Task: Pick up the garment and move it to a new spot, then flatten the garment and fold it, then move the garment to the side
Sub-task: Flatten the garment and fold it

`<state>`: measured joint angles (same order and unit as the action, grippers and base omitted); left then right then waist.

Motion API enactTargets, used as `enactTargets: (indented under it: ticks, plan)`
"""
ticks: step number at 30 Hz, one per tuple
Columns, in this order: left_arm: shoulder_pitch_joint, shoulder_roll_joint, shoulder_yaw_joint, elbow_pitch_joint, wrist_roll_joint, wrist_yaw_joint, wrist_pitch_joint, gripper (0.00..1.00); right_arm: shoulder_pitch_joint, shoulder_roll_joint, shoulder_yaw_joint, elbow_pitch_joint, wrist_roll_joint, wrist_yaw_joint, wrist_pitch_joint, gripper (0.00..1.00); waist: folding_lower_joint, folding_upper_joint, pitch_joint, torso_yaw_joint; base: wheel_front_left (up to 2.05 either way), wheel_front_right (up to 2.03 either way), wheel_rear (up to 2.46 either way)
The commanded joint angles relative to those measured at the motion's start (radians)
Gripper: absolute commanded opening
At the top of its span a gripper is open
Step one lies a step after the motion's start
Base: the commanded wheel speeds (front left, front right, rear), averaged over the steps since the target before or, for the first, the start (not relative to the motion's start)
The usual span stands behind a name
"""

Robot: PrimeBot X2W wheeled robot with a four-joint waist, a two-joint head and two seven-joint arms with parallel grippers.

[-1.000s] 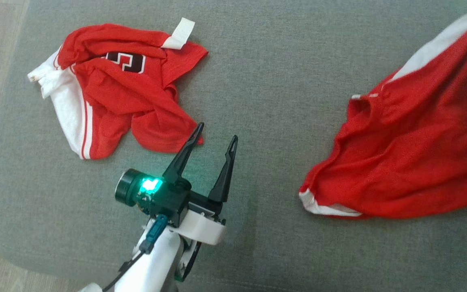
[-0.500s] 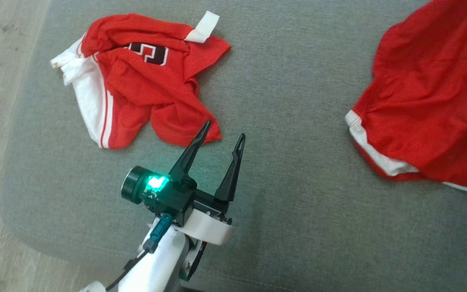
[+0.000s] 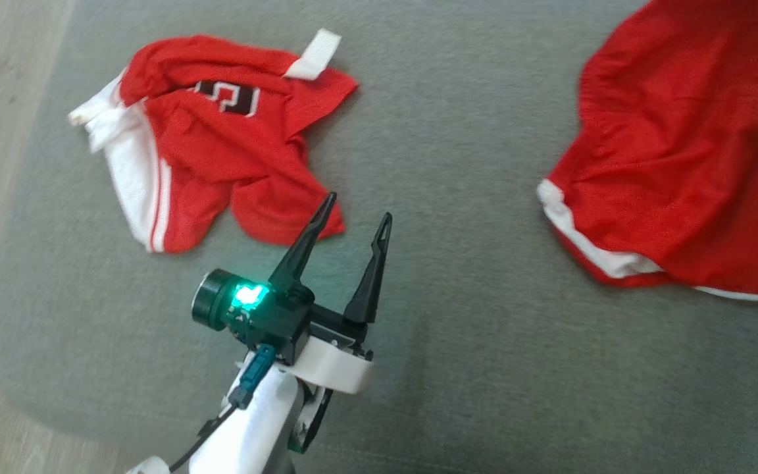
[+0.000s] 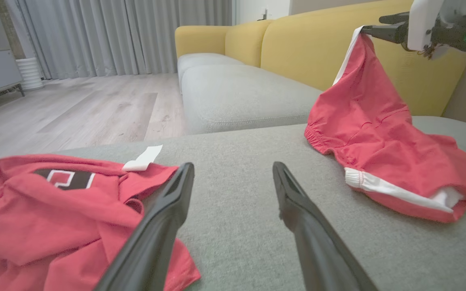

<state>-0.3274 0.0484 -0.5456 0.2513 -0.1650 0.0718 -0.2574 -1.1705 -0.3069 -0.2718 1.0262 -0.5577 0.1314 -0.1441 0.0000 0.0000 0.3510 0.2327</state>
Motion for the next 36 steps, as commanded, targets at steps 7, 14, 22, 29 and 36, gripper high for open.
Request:
enactTargets:
  ticks: [7, 14, 22, 29, 36]
  plan:
    - [-0.008, 0.005, 0.09, -0.037, 0.047, -0.004, -0.004, 1.0, 0.157, 0.169, 0.012, -0.102, 0.148, -0.001, -0.116, 1.0, 0.0, 0.0, -0.108, -0.152, 0.0, 0.0, 0.0]
    - [0.018, 0.015, 0.141, -0.041, 0.064, -0.007, -0.004, 1.0, 0.458, 0.246, 0.152, -0.409, 0.387, -0.001, -0.117, 1.0, 0.0, 0.0, -0.174, -0.254, 0.0, 0.0, 0.0]
    - [0.063, 0.025, 0.18, -0.051, 0.08, -0.013, -0.004, 1.0, 0.882, 0.256, 0.246, -0.704, 0.633, -0.001, -0.118, 1.0, 0.0, 0.0, -0.194, -0.349, 0.0, 0.0, 0.0]
    - [0.071, 0.029, 0.191, -0.052, 0.095, -0.028, -0.004, 1.0, 0.99, 0.256, 0.273, -0.747, 0.66, -0.001, -0.118, 1.0, 0.0, 0.0, -0.173, -0.38, 0.0, 0.0, 0.0]
    - [0.052, 0.022, 0.184, -0.049, 0.103, -0.043, -0.004, 1.0, 0.931, 0.257, 0.177, -0.635, 0.617, -0.001, -0.027, 1.0, 0.0, 0.0, -0.139, -0.342, 0.0, 0.0, 0.0]
